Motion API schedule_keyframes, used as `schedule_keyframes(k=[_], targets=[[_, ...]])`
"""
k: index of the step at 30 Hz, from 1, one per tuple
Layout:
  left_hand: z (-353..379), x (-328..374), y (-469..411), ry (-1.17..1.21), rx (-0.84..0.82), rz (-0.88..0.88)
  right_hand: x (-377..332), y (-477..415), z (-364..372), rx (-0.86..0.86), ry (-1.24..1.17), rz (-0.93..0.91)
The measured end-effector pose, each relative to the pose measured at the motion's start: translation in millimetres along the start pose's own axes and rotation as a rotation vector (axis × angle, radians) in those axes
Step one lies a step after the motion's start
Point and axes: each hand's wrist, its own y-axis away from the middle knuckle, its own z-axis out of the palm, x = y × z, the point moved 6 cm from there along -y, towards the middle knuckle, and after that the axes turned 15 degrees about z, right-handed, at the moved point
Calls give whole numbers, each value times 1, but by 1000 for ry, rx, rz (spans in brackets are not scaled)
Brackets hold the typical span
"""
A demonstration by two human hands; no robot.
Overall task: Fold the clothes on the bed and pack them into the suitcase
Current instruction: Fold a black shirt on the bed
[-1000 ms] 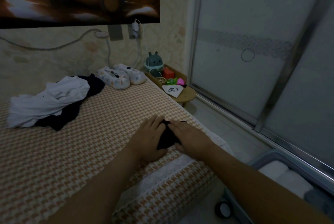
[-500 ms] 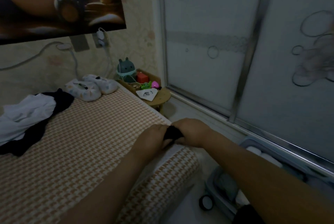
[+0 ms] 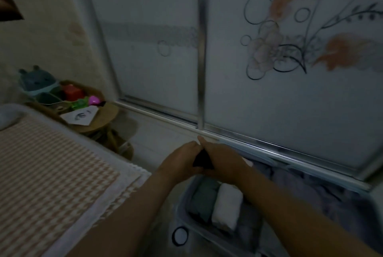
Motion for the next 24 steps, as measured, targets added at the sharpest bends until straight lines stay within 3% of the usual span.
schedule_keyframes(k=[6, 8, 12, 18, 20, 22, 24], targets=[[79, -7, -47, 392, 152, -32, 95, 22, 56, -50, -309, 250], [118, -10, -59, 432, 94, -28, 120, 29, 82, -81, -383, 304], [191, -30, -67, 397, 79, -112, 183, 48, 142, -47, -590, 614], [291, -42, -46, 203, -247, -25, 229, 71, 212, 75, -807, 1102], [318, -39, -43, 115, -403, 33, 235, 75, 227, 83, -778, 1221], [341, -37, -40, 21, -527, 76, 236, 75, 227, 69, -453, 1206], [359, -40, -34, -29, -613, 78, 245, 72, 228, 121, -89, 1067]])
